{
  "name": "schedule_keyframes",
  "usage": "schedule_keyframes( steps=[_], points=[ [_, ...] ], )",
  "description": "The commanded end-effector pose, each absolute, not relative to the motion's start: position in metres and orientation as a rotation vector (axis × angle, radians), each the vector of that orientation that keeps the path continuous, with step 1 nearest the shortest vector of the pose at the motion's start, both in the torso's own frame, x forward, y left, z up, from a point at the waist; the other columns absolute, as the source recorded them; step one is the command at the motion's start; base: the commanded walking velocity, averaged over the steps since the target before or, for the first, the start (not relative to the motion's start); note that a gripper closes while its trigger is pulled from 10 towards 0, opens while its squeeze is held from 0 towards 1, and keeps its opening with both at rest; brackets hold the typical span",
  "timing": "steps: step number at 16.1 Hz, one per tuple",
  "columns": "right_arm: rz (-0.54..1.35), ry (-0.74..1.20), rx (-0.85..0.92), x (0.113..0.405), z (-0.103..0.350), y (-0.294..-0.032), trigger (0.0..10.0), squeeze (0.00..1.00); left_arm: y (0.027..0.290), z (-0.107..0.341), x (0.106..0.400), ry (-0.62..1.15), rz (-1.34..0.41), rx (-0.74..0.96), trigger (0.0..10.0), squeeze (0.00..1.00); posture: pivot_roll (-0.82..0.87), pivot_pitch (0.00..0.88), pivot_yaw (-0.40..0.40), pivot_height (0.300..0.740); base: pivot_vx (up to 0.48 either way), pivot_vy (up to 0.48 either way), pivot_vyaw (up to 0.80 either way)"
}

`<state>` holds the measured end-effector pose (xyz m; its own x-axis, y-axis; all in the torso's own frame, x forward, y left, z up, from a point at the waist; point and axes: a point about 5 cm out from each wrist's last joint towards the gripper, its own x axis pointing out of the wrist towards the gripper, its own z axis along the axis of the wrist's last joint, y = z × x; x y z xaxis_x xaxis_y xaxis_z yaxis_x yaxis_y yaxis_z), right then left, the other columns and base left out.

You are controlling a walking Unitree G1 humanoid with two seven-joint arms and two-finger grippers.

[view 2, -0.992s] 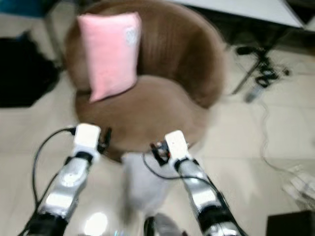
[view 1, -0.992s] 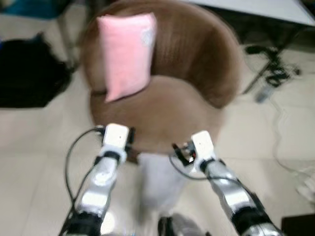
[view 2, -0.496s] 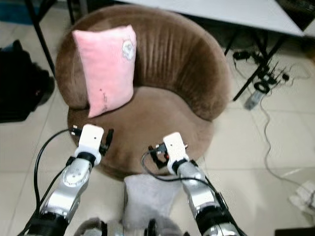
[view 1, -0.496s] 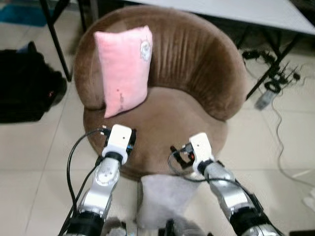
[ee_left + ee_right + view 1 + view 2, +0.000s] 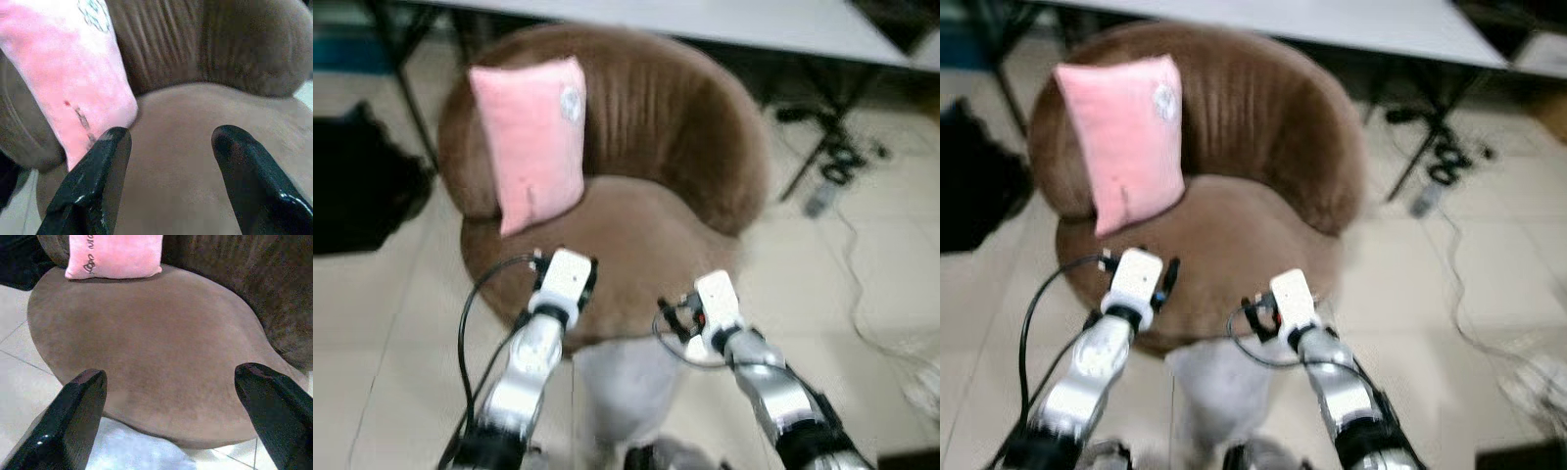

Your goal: Move the pillow to the sofa from floor

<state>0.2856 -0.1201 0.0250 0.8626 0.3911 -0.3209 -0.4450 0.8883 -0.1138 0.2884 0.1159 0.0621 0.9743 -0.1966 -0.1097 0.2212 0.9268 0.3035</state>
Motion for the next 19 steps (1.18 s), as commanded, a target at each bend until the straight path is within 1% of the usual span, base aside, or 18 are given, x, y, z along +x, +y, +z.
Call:
schedule_keyframes(
  steps=[1,6,9,12,19],
  points=[
    [0.425,0.317,-0.194,0.2837,0.0218,-0.1264,10.0,0.0,0.1077,0.0637,0.2876,0.068,-0.242,0.323,10.0,0.0,-0.06,0.19,-0.149,0.74,0.289,-0.379,0.0],
    [0.432,0.315,-0.197,0.2838,0.0222,-0.1244,10.0,0.0,0.1125,0.0645,0.2899,0.069,-0.202,0.326,10.0,0.0,-0.05,0.191,-0.151,0.74,0.331,-0.342,0.0],
    [0.427,0.305,-0.201,0.2842,0.0232,-0.125,10.0,0.0,0.1134,0.0654,0.2898,0.072,-0.196,0.31,10.0,0.0,-0.05,0.194,-0.15,0.74,0.0,0.0,0.0],
    [0.431,0.255,-0.184,0.2844,0.0286,-0.1246,10.0,0.0,0.1142,0.0665,0.29,0.066,-0.194,0.309,10.0,0.0,-0.05,0.197,-0.148,0.74,0.0,0.0,0.0],
    [0.439,0.289,-0.198,0.2828,0.024,-0.1245,10.0,0.0,0.1132,0.0679,0.2901,0.05,-0.205,0.335,10.0,0.0,-0.05,0.182,-0.145,0.74,0.0,0.0,0.0]
  ],
)
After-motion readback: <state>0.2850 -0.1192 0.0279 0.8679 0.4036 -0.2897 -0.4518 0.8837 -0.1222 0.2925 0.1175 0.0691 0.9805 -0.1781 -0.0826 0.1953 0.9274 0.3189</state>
